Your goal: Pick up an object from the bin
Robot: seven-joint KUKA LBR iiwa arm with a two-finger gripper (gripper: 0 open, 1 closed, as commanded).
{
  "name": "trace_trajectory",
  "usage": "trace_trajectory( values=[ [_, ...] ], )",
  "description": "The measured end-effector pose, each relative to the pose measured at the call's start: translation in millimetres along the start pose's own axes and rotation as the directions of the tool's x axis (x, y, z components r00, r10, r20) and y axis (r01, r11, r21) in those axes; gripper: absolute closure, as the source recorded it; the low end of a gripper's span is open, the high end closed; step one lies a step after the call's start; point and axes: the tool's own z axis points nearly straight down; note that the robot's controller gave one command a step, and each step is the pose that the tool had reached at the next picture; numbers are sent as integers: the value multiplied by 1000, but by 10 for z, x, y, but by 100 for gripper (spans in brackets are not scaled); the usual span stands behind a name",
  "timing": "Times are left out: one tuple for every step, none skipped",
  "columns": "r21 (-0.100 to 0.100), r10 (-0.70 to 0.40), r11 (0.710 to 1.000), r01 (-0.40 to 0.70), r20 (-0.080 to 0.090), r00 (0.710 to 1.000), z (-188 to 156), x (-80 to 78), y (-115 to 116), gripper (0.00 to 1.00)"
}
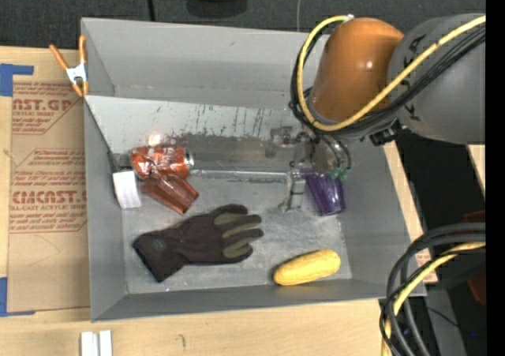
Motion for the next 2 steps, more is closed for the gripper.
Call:
trace_trajectory(
  values=[
    [-5, -122, 993, 122, -17, 992, -396, 104, 291, 0],
    [-5, -127, 992, 127, 4, 992, -221, 119, 315, 0]
  ],
)
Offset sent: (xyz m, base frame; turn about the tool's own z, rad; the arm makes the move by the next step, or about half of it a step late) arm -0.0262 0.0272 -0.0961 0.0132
